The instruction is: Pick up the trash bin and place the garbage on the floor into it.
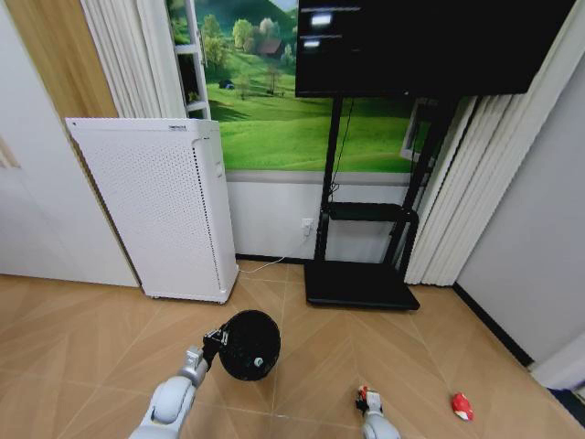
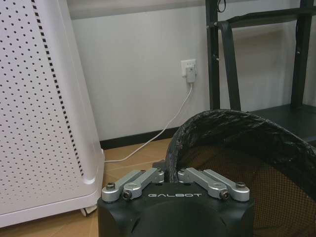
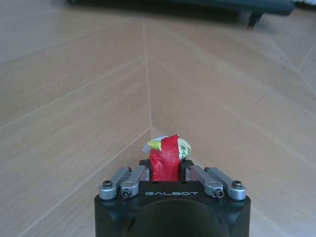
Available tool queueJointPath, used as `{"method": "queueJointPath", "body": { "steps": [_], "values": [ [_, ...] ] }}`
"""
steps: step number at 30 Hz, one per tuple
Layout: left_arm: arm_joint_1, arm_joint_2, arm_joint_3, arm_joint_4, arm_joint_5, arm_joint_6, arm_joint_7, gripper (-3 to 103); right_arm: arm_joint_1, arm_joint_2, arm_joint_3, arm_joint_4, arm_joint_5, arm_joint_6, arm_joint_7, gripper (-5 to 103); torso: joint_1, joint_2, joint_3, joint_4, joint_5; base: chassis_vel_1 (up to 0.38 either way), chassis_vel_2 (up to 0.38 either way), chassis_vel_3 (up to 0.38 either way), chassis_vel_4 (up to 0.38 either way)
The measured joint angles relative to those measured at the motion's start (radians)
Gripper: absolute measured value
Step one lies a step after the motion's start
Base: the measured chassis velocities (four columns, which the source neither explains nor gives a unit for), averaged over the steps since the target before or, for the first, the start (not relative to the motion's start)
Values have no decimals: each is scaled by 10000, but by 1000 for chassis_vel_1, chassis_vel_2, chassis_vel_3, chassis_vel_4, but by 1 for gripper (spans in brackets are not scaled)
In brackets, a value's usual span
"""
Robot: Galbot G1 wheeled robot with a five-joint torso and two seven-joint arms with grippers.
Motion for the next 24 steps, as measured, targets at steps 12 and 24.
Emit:
{"method": "queueJointPath", "body": {
  "steps": [12, 24],
  "values": [
    [-953, -825, 693, 710, 245, -68, -34, 7, -1018, -1468, 895, 2066, -551, 683, -481, 27, 0, 0, 0, -1, 2, 0, 0, 0, 0],
    [-1260, -1171, 1280, 845, 356, 61, -85, 7, -2559, -3415, 2039, 5090, -647, 4010, -4110, 27, 0, 0, -1, 0, 0, 0, 0, 0, 0]
  ]
}}
